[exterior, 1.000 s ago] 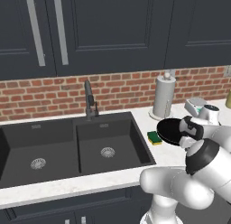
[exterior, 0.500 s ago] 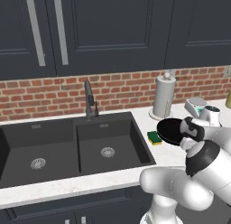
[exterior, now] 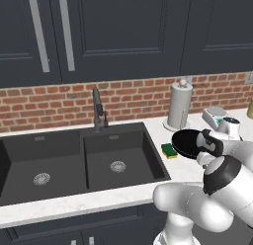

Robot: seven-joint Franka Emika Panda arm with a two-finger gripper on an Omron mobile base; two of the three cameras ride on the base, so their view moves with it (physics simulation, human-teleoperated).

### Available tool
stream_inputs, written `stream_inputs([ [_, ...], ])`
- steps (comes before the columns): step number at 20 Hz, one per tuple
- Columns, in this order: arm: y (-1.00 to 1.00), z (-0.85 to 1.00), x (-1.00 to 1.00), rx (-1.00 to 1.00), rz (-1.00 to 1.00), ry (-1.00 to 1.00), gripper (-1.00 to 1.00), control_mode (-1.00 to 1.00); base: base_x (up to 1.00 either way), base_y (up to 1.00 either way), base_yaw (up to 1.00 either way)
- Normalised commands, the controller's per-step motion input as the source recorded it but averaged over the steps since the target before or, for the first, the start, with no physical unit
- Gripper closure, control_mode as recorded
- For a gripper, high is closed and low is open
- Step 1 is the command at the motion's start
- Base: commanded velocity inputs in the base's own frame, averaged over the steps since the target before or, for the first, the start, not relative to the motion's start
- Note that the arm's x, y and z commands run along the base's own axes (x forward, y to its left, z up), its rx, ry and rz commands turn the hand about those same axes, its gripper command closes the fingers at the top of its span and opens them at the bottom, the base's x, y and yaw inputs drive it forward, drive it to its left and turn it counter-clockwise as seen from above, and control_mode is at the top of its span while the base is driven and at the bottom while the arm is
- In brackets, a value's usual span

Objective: Pick the pan and sponge and place them into the sink. Then turn on the water.

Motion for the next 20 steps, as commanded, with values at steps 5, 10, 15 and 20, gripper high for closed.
stream_inputs([
  [5,0.03,-0.06,0.00,0.00,0.00,0.00,-1.00,-1.00,0.00,0.00,0.00],
  [10,0.00,-0.12,0.00,0.00,0.00,0.00,-1.00,-1.00,0.00,0.00,0.00],
  [15,0.00,-0.15,0.00,0.00,0.00,0.00,-1.00,-1.00,0.00,0.00,0.00],
  [20,0.00,-0.16,0.00,0.00,0.00,0.00,-1.00,-1.00,0.00,0.00,0.00],
])
